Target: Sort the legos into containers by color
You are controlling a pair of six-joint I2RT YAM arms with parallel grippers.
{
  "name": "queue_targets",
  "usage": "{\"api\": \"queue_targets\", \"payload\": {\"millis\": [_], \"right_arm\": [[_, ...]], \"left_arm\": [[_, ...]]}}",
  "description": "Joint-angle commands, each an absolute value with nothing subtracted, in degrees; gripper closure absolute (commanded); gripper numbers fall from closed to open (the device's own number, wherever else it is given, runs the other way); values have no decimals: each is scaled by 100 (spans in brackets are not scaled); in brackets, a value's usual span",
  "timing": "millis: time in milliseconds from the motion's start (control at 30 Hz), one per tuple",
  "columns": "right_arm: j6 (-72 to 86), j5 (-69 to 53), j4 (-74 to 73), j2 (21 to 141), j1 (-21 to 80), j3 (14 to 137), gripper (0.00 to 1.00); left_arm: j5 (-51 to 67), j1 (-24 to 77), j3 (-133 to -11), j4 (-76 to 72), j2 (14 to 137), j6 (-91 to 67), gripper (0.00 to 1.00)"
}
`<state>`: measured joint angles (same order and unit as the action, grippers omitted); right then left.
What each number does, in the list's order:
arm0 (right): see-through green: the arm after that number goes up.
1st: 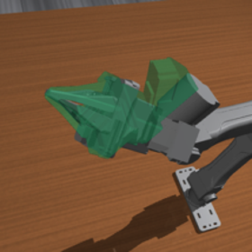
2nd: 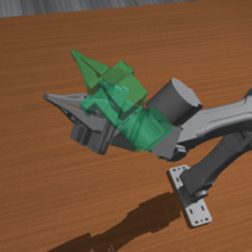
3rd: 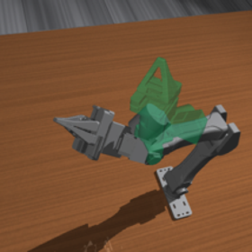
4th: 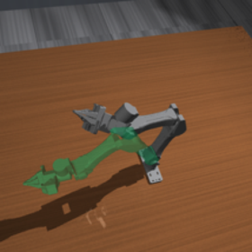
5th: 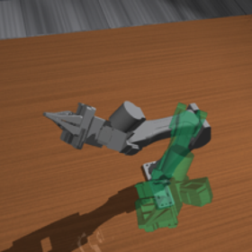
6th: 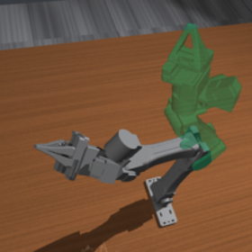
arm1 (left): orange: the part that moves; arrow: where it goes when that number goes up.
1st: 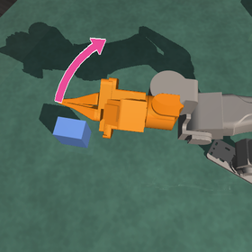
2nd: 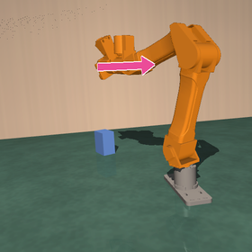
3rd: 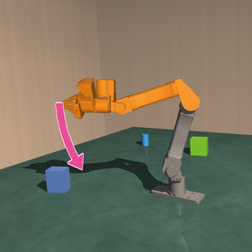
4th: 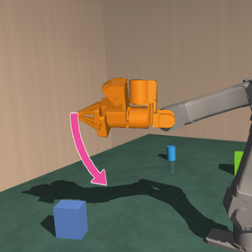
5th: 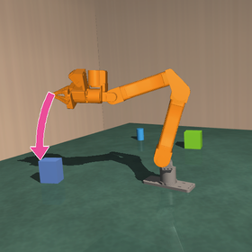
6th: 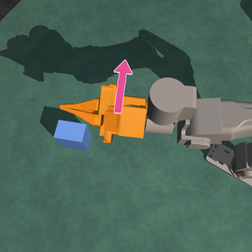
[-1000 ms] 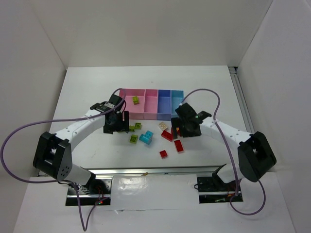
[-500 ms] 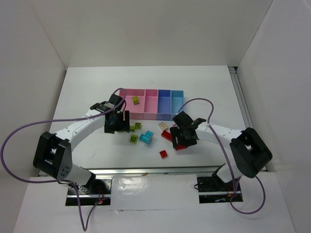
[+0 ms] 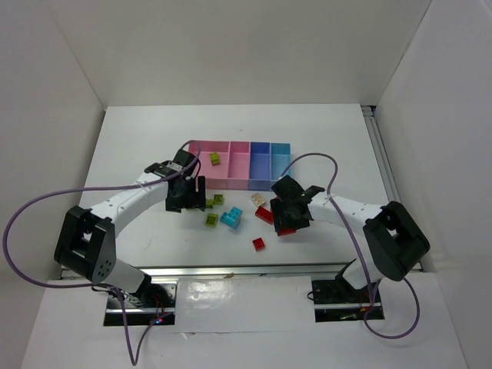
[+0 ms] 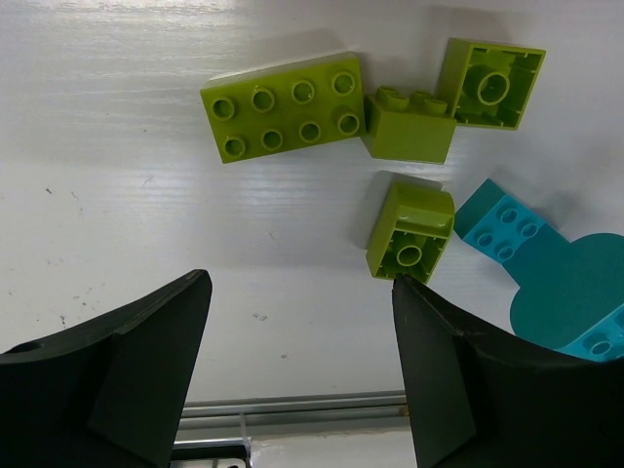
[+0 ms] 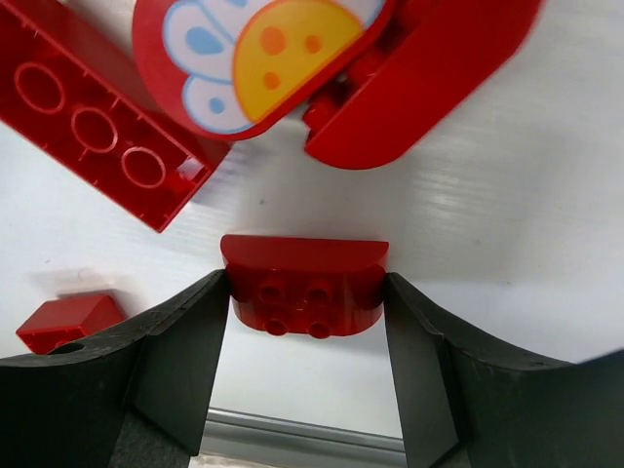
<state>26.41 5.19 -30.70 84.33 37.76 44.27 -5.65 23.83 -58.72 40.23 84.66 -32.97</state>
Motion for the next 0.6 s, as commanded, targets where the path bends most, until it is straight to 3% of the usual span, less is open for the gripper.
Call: {"api": "queue_targets", "payload": {"millis": [0, 567], "right_arm": [[2769, 1001, -3400, 8139, 3832, 4729, 32], [2444, 1652, -3814, 8296, 3647, 6327, 32]], "left_arm": [[-580, 2417, -5985, 3990, 8481, -3199, 15], [-686, 2470, -6091, 4042, 8587, -3199, 15]]}}
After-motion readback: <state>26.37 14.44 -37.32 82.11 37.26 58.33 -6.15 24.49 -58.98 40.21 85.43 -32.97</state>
